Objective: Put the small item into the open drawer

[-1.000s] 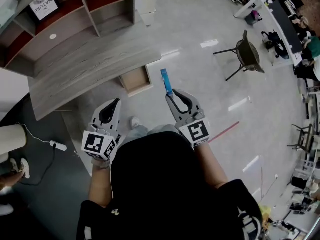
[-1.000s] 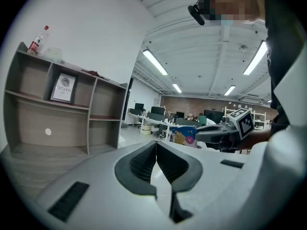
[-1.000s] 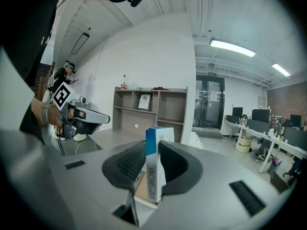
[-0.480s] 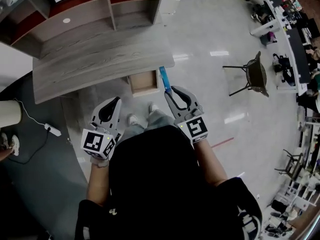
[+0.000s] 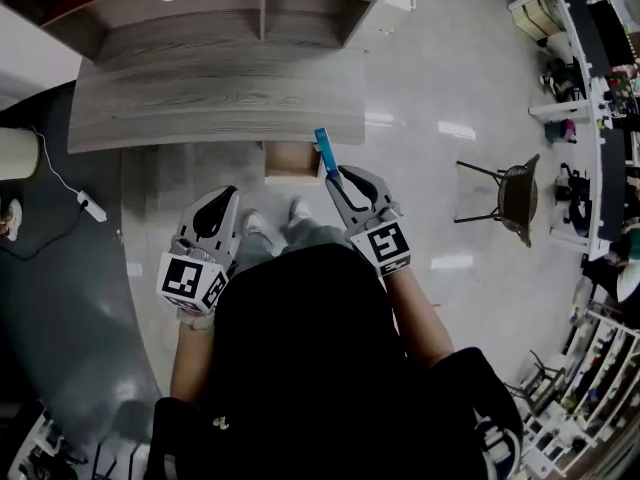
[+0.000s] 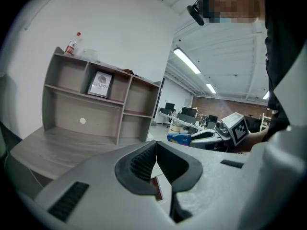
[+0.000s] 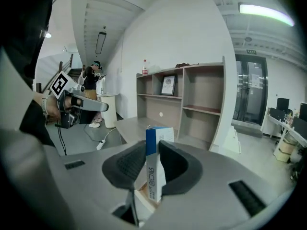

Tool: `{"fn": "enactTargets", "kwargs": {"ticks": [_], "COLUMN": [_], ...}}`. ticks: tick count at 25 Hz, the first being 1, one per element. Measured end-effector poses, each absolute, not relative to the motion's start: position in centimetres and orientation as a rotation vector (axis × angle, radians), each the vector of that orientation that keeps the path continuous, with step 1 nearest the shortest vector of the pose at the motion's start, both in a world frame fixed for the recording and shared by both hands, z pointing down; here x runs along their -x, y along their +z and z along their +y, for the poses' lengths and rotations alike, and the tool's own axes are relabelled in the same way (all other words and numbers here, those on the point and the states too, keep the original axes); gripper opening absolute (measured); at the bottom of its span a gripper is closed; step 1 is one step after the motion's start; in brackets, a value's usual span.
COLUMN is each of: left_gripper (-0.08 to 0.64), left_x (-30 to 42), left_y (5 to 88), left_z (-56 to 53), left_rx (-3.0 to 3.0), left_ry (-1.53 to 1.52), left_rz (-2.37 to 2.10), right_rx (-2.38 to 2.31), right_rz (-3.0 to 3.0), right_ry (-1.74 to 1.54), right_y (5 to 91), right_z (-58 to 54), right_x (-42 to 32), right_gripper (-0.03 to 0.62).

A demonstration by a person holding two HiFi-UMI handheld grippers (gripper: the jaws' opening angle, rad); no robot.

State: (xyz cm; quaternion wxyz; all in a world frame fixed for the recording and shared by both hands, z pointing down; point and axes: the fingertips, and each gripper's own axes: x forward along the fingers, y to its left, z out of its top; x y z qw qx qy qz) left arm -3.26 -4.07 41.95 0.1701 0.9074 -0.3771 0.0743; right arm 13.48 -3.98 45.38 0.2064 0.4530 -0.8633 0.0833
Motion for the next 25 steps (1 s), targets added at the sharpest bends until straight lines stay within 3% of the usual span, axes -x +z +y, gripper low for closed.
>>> {"fn": "enactTargets", "kwargs": {"ticks": [25], "left_gripper": [0.005], "left_x": [6.7], "left_y": [45.0], "left_z": [-0.2], "left_rx": [-2.284], "left_ry": [0.259], "left_rz": [-1.397], "right_rx": [-0.783], "right_rz": [-2.369], "right_ry": [0.391], "right_y": [58.3], "right_z": [-6.1], "right_x": [-10.1], "right_gripper": [0.101]}}
